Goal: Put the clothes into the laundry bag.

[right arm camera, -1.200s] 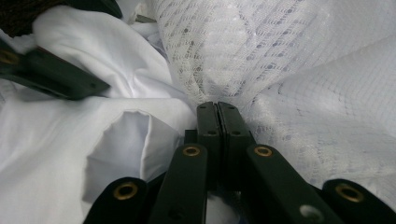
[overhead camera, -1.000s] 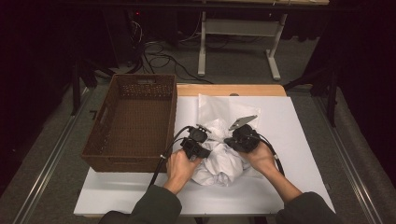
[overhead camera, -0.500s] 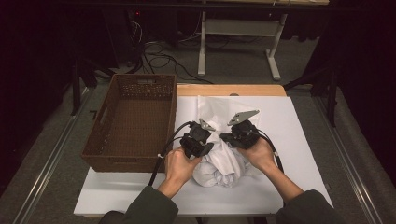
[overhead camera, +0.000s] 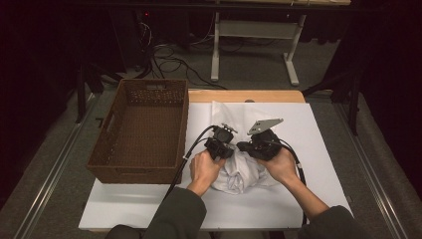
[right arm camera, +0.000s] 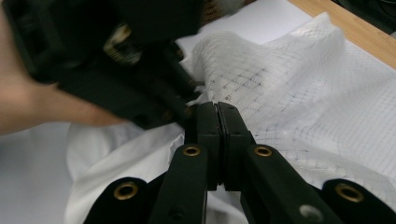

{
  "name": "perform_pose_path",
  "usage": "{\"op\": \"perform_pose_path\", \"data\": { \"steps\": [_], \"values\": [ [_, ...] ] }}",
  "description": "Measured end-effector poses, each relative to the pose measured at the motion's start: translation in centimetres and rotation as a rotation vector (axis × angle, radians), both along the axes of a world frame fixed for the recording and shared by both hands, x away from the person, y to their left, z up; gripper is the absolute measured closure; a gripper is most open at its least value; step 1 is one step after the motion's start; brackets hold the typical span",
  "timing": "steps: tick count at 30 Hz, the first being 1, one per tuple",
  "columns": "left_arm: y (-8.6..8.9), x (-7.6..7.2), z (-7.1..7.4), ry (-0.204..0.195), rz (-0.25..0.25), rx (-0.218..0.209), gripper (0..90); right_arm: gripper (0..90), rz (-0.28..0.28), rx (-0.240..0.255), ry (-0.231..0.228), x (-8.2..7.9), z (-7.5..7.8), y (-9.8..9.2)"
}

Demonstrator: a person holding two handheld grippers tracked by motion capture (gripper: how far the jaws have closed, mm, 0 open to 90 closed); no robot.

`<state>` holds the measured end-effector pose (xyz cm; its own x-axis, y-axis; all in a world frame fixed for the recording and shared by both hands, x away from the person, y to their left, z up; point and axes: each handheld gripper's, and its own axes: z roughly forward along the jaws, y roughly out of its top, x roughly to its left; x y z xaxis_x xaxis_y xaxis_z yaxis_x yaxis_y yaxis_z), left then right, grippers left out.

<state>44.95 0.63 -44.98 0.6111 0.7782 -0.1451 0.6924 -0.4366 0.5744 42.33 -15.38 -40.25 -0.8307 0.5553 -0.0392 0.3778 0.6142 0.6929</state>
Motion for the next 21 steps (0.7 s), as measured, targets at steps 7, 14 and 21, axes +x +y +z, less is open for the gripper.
{"op": "perform_pose_path", "data": {
  "steps": [7,14,21],
  "values": [
    [0.4,-0.5,0.4,-0.032,0.0,0.043,72.5,89.9,-0.017,-0.065,0.028,0.1,-1.9,-0.3],
    [2.0,-2.8,1.7,-0.035,0.005,0.092,48.0,89.9,-0.045,-0.093,0.033,1.1,-3.0,-0.7],
    [2.8,-3.5,0.7,0.031,0.025,0.148,43.8,89.9,-0.058,-0.106,0.035,1.3,-3.2,-0.6]
  ]
}}
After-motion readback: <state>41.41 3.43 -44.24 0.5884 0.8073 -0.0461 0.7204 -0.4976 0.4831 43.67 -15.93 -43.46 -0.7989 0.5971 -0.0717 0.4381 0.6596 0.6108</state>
